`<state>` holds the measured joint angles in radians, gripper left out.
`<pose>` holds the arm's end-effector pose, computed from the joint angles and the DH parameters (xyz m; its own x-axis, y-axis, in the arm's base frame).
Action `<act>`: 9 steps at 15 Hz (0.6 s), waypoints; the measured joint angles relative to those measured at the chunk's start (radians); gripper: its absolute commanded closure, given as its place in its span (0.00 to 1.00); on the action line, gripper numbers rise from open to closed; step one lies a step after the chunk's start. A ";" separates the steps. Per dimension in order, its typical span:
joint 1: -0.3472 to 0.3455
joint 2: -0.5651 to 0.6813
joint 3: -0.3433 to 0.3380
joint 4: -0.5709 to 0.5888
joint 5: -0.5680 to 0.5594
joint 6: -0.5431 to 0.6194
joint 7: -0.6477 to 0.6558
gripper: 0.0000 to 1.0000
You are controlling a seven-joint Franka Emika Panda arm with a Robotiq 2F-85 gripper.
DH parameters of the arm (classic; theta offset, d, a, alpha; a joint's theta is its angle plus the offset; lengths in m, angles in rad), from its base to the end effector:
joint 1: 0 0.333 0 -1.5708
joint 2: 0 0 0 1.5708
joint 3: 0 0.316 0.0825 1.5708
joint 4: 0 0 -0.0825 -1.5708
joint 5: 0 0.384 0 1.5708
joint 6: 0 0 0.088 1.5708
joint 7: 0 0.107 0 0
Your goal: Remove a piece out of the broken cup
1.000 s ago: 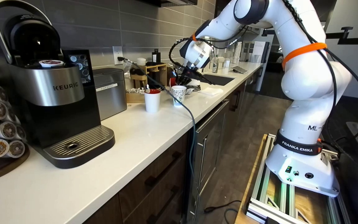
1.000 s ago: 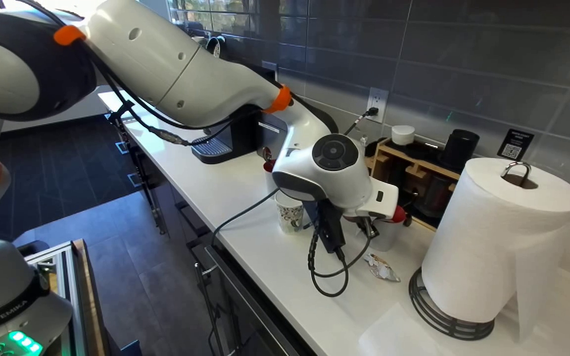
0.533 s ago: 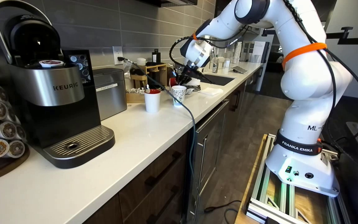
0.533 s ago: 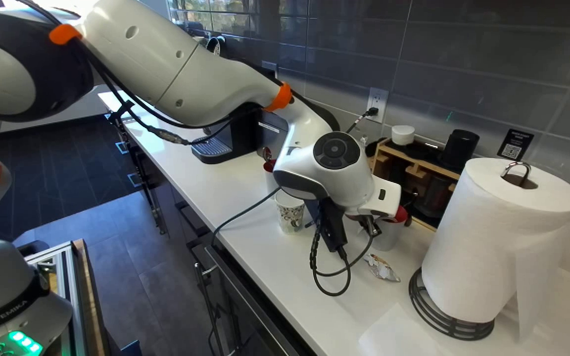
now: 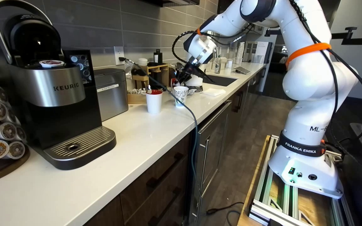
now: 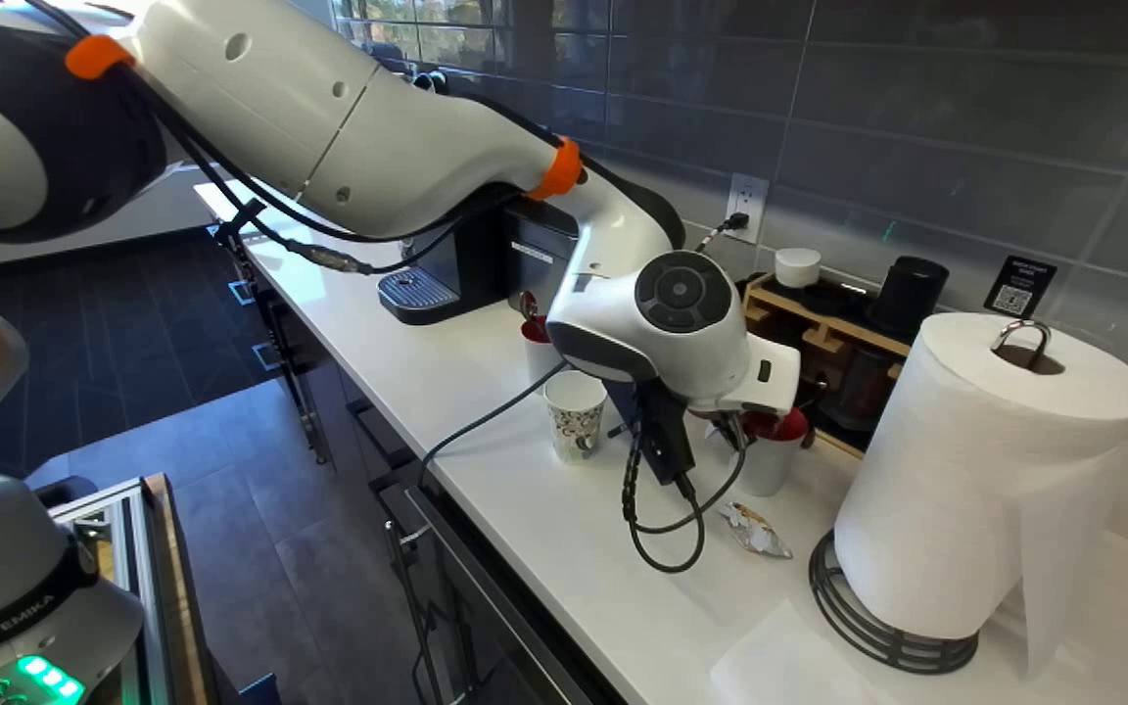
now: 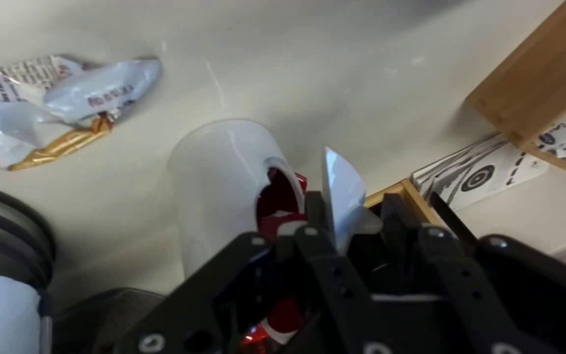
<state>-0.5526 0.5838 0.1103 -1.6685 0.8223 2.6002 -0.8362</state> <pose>0.6290 -0.3263 0.2989 0.7901 -0.3327 0.5148 -0.1674 -0.9251 -0.3409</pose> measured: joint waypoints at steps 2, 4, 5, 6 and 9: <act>-0.008 -0.010 0.002 0.009 0.031 -0.056 -0.035 0.91; -0.010 -0.024 -0.007 0.011 0.053 -0.099 -0.063 0.91; -0.009 -0.033 -0.014 0.011 0.058 -0.120 -0.075 0.91; -0.007 -0.044 -0.026 0.009 0.058 -0.148 -0.082 0.91; 0.011 -0.082 -0.079 -0.007 0.041 -0.247 -0.088 0.91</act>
<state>-0.5415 0.5018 0.0315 -1.6756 0.8635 2.3531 -0.9245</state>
